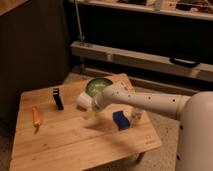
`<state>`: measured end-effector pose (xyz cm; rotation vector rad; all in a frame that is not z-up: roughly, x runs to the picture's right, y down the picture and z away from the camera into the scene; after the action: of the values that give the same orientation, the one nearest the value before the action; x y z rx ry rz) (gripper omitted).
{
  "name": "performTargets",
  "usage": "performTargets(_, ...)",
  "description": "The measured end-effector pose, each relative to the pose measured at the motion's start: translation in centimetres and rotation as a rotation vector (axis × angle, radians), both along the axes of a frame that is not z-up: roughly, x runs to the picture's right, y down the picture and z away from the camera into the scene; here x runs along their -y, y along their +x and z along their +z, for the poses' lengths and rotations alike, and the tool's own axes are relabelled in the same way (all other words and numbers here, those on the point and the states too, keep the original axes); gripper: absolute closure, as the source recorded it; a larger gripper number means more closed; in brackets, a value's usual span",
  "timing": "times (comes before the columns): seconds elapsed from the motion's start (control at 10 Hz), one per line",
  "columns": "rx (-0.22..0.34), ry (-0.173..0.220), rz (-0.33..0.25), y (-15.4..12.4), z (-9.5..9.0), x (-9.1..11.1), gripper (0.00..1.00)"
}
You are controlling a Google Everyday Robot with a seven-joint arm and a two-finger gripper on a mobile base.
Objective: Place the ceramic cup in the ceramic bowl
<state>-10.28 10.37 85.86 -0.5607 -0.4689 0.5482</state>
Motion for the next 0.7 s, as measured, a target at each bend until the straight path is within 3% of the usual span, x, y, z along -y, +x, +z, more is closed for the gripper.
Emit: performTargets(0.7,-0.009,-0.063,-0.004,0.1,2.6,-1.1,0.2)
